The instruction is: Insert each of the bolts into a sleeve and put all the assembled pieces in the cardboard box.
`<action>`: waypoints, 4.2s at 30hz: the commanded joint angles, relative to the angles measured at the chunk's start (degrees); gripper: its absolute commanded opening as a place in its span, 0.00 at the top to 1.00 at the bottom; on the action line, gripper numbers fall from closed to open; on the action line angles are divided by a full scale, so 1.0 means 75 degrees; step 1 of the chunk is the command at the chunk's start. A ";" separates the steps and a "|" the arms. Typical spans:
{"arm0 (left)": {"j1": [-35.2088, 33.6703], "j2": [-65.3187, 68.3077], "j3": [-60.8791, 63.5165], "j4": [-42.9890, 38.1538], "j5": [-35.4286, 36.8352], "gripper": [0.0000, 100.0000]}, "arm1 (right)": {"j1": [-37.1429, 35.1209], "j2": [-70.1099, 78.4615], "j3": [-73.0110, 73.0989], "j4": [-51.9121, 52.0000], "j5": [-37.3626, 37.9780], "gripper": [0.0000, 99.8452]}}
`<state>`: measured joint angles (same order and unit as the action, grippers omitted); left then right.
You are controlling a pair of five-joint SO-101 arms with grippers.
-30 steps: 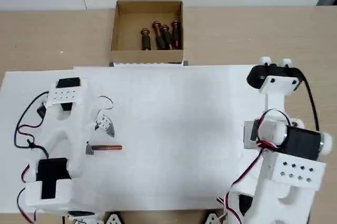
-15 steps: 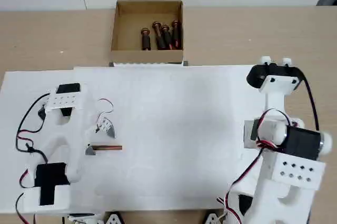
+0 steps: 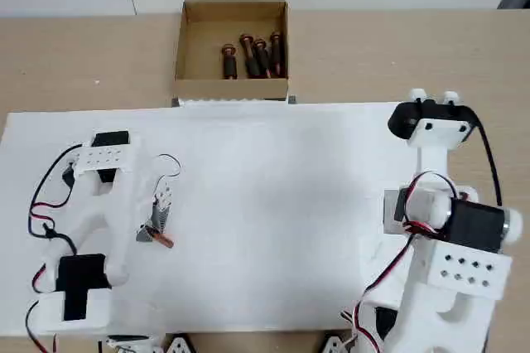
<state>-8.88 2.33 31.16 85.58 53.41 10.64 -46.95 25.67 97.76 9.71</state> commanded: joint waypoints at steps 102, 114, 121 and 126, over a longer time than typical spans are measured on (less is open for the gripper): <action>0.0387 0.0996 -0.5667 0.1958 -0.9553 1.00 | 0.0006 -0.0158 -0.1102 0.0076 0.0457 1.00; 0.1582 -0.2227 -0.5878 0.1958 -0.9565 1.00 | 0.0029 -0.2526 -0.1114 0.0100 0.0445 1.00; 0.2579 -0.4583 -0.5034 0.1465 -0.8815 1.00 | 0.0053 -0.4261 0.0281 -0.0416 0.0410 1.00; 0.2590 -0.6072 -0.3171 0.0094 -0.7783 1.00 | 0.0018 -0.5574 0.1793 -0.1705 -0.0481 1.00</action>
<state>10.11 -36.35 1.36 92.53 -8.48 10.64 -84.66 34.55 90.99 10.59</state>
